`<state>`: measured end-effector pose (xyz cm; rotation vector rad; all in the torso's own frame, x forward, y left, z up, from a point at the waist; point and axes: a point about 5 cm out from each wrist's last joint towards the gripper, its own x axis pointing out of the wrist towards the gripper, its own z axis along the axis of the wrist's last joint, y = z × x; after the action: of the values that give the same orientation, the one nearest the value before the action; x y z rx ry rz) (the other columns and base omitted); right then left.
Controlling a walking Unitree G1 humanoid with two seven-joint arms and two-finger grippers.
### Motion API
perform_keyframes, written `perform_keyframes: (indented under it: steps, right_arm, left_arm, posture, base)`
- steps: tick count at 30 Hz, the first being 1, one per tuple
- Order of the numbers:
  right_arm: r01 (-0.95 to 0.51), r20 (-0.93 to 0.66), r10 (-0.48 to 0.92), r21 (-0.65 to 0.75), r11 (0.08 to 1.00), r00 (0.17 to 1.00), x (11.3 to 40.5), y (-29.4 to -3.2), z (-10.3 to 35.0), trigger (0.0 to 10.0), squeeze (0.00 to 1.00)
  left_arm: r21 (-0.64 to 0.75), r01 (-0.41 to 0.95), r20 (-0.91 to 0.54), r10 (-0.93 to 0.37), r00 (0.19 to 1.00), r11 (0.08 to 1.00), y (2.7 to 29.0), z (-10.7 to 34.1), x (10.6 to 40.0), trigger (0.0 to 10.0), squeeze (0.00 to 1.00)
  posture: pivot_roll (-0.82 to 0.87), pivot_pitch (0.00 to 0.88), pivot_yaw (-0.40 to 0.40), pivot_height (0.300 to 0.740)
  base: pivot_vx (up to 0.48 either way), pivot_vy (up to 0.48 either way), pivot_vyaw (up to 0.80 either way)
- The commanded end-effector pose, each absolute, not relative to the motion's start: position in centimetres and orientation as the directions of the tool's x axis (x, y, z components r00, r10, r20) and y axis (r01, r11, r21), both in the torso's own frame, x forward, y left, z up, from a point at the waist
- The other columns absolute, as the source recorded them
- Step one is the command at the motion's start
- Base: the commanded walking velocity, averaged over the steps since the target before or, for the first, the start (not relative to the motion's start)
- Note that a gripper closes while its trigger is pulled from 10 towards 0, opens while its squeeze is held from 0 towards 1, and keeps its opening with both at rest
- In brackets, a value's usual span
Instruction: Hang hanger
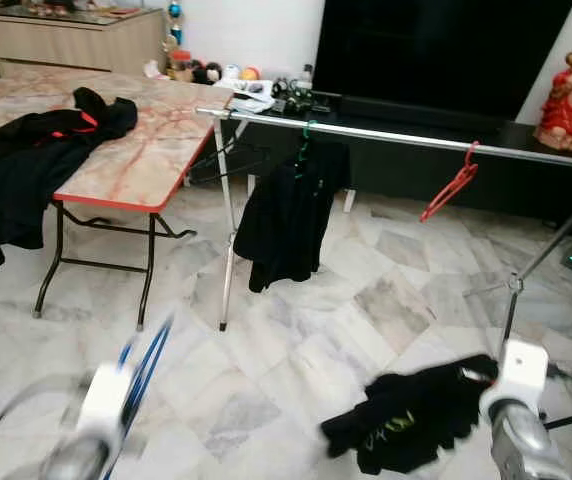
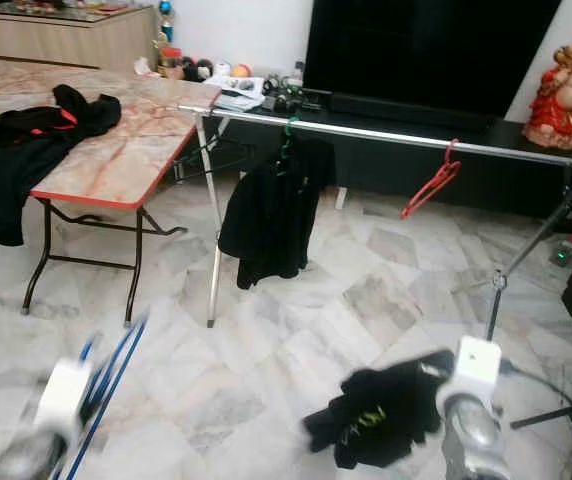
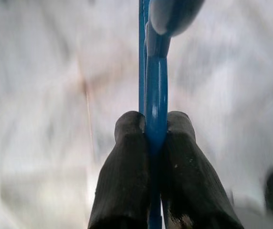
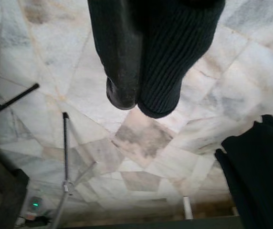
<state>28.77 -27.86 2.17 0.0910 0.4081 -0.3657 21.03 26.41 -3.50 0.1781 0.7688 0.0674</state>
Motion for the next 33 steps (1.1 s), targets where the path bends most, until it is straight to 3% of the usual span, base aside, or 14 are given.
perform_keyframes:
  steps: [1,5,11,12,13,19,33]
  right_arm:
    - [0.381,-0.36,-0.342,0.041,0.924,0.868,29.6,-27.8,3.1,0.0,0.0]
    - [0.37,-0.29,-0.336,0.071,0.926,0.896,30.2,-26.6,3.7,0.0,0.0]
    - [0.347,-0.242,-0.32,0.076,0.935,0.916,30.5,-25.9,4.3,0.0,0.0]
    - [0.34,-0.228,-0.316,0.074,0.938,0.921,30.6,-25.7,4.5,6.2,0.0]
    - [0.339,-0.222,-0.315,0.074,0.938,0.923,30.6,-25.6,4.6,10.0,0.0]
    - [0.327,-0.194,-0.307,0.086,0.941,0.932,30.8,-25.1,5.0,10.0,0.0]
    - [0.255,-0.173,-0.24,0.07,0.964,0.955,31.6,-23.5,5.7,10.0,0.0]
  left_arm:
    - [0.168,-0.01,-0.682,0.123,0.721,0.986,26.3,-3.6,21.2,10.0,0.0]
    - [0.128,-0.028,-0.8,0.12,0.588,0.991,25.4,-7.0,17.0,10.0,0.0]
    - [0.108,-0.057,-0.829,0.122,0.546,0.993,24.4,-8.2,15.6,10.0,0.0]
    - [0.119,-0.021,-0.838,0.112,0.534,0.993,24.2,-8.3,15.4,10.0,0.0]
    - [0.121,-0.01,-0.841,0.108,0.531,0.993,24.2,-8.4,15.4,10.0,0.0]
    - [0.111,-0.034,-0.851,0.113,0.514,0.993,24.1,-8.6,15.1,10.0,0.0]
    - [0.122,-0.02,-0.881,0.118,0.458,0.992,24.2,-9.2,13.6,10.0,0.0]
  posture:
    - [0.13,0.0,-0.07,0.74]
    - [0.12,0.0,-0.068,0.74]
    - [0.13,0.0,-0.075,0.74]
    - [0.12,0.0,-0.073,0.74]
    - [0.12,0.0,-0.073,0.74]
    - [0.12,0.0,-0.07,0.74]
    - [0.11,0.0,-0.07,0.74]
  base:
    - [0.0,0.0,0.0]
    - [0.0,0.0,0.0]
    - [0.0,0.0,0.0]
    - [0.0,0.0,0.0]
    - [0.0,0.0,0.0]
    - [0.0,0.0,0.0]
    - [0.0,0.47,0.0]
